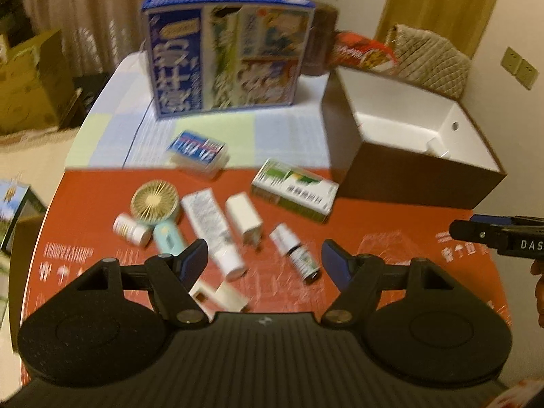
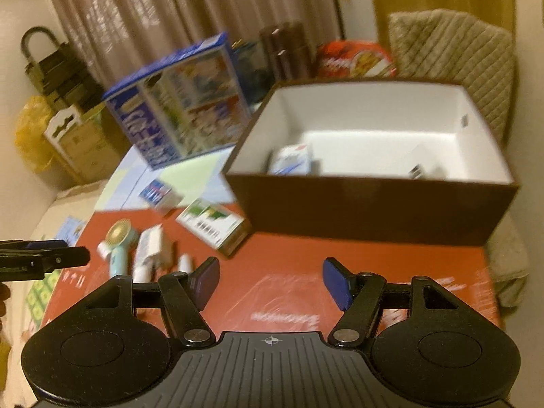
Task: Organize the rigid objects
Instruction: 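Move both tools back from the storage box to the mat, then grasp the cream hair claw clip with the left tool while the right tool grasps the spray bottle, then carry the claw clip and the spray bottle into the storage box with both tools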
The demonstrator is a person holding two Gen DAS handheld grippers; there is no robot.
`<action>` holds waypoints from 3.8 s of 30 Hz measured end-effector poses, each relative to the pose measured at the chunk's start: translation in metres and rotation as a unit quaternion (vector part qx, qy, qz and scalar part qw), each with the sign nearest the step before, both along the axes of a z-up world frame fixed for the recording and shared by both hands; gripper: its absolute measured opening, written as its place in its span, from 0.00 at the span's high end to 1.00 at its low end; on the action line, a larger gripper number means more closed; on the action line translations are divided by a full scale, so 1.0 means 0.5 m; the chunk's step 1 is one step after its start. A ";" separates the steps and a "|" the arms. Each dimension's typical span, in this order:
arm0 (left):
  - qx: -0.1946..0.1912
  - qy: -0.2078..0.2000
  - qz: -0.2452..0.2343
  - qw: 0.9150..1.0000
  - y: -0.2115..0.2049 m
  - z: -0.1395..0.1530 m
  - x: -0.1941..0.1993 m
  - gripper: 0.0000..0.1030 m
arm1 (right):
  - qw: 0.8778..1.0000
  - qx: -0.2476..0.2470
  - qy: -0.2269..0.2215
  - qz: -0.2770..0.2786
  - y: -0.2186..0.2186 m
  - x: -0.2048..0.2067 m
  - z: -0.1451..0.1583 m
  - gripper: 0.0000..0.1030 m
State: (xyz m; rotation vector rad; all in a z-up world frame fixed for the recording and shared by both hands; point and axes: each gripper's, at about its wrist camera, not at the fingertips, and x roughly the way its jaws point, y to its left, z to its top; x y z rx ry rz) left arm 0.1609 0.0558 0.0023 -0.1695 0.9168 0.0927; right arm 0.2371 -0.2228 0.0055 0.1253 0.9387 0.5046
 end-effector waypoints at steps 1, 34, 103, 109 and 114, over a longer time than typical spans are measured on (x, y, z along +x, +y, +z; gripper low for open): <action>0.000 0.005 0.006 1.000 0.005 -0.009 -0.006 0.31 | 1.000 -0.002 0.004 0.008 0.014 -0.003 -0.009 0.38; -0.026 0.089 0.102 0.990 0.045 -0.219 -0.004 0.39 | 0.983 -0.058 0.020 0.173 0.260 0.011 -0.197 0.43; -0.009 0.061 0.064 0.996 0.049 -0.171 -0.038 0.64 | 0.984 -0.057 -0.004 0.170 0.222 -0.003 -0.191 0.80; -0.014 0.040 0.039 0.998 0.015 -0.134 -0.017 0.64 | 0.988 -0.038 -0.017 0.147 0.183 -0.004 -0.148 0.81; -0.016 0.023 0.009 1.000 -0.027 -0.110 0.014 0.64 | 0.992 -0.028 -0.029 0.123 0.140 -0.003 -0.116 0.81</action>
